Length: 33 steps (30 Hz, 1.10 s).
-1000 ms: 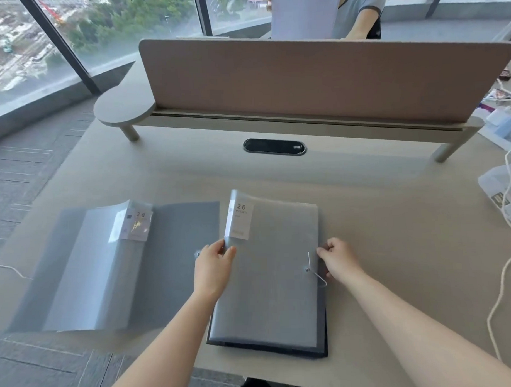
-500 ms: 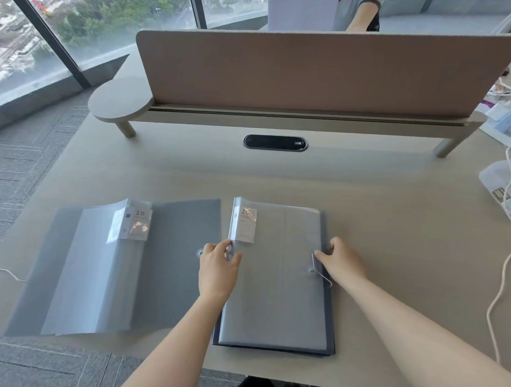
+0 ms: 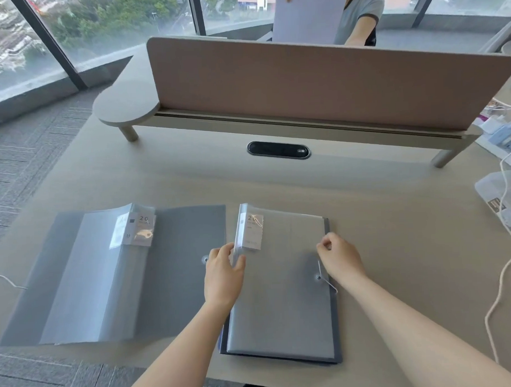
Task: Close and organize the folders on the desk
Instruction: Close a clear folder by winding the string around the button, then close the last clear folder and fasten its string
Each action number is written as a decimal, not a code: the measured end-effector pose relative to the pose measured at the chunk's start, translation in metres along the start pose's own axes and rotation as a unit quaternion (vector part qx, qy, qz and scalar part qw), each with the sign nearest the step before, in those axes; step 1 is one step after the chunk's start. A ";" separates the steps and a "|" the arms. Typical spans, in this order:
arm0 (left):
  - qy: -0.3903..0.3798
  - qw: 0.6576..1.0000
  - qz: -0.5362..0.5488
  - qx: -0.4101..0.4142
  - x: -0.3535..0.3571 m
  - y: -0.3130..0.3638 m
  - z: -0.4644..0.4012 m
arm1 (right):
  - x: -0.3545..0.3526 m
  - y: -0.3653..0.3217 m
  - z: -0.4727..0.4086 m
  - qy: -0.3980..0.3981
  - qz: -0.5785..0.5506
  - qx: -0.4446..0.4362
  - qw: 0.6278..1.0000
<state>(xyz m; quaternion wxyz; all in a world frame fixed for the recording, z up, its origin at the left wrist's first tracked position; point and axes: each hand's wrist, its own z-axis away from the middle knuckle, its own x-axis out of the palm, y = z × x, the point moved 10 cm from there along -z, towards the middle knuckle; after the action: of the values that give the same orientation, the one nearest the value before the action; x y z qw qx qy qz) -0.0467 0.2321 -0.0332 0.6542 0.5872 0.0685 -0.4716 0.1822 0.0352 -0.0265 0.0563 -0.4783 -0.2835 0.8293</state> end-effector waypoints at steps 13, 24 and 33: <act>0.028 0.990 -0.132 -0.038 -0.076 -0.070 -0.005 | 0.109 -0.188 0.057 -0.134 -0.051 -0.177 0.974; -0.041 0.958 -0.262 -0.110 -0.074 -0.126 0.019 | 0.169 -0.190 0.039 -0.211 0.006 0.030 0.977; -0.027 0.960 -0.256 -0.111 -0.075 -0.133 0.023 | 0.190 -0.187 0.032 -0.246 -0.126 0.143 0.950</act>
<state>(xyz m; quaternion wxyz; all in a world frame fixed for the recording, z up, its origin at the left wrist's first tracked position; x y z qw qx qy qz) -0.1909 0.2714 -0.0718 0.5743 0.4607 0.2507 -0.6286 0.0207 0.2470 -0.0602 0.1564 -0.2065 -0.2250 0.9393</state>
